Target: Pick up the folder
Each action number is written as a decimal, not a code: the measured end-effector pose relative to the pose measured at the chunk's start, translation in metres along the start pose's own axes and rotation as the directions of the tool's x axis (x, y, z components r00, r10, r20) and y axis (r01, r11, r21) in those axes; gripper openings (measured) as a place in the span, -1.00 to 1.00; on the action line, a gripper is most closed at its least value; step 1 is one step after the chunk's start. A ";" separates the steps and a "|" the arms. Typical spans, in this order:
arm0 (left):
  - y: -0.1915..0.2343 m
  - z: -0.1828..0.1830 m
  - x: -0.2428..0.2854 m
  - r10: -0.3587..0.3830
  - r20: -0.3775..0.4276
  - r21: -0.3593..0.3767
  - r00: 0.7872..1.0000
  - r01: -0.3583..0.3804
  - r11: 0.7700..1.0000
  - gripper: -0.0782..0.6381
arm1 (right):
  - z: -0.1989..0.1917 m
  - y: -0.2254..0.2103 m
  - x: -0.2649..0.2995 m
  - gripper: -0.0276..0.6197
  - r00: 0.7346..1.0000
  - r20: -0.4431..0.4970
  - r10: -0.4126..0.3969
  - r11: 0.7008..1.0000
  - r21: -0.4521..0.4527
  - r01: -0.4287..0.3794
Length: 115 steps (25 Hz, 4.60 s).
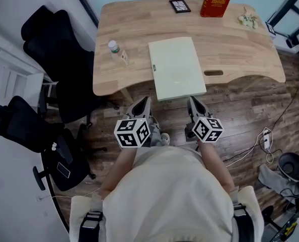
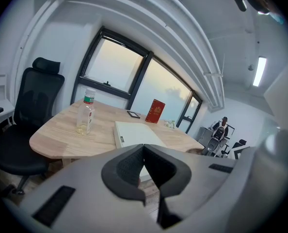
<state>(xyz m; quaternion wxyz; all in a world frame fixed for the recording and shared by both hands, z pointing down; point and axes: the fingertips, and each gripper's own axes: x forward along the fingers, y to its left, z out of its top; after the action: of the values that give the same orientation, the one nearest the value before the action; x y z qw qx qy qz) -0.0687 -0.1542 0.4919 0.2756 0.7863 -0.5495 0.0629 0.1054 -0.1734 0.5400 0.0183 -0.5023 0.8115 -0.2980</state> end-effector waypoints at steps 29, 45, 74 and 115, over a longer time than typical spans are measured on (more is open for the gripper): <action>0.019 0.020 0.057 -0.067 -0.058 0.025 0.996 0.069 0.997 -0.73 | -0.054 -0.085 0.039 0.44 0.990 0.137 0.028 0.636 0.762 -0.124; 0.047 0.038 0.075 -0.047 -0.052 0.010 0.998 0.048 0.999 -0.73 | -0.047 -0.113 0.083 0.51 0.974 0.216 -0.064 0.504 0.850 -0.155; 0.067 0.038 0.082 -0.020 -0.057 -0.023 0.998 0.019 1.000 -0.73 | -0.032 -0.121 0.104 0.01 0.958 0.280 -0.063 0.507 0.836 -0.211; 0.017 -0.006 0.017 -0.009 -0.017 -0.038 1.000 0.009 0.999 -0.73 | -0.028 -0.093 -0.021 -0.05 0.953 0.303 -0.012 0.512 0.820 -0.255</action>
<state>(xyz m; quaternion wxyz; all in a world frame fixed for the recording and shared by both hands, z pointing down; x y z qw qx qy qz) -0.0760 -0.1696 0.5095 0.2953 0.7829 -0.5445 0.0582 0.1811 -0.1723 0.6040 0.3930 -0.4058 0.5843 -0.5826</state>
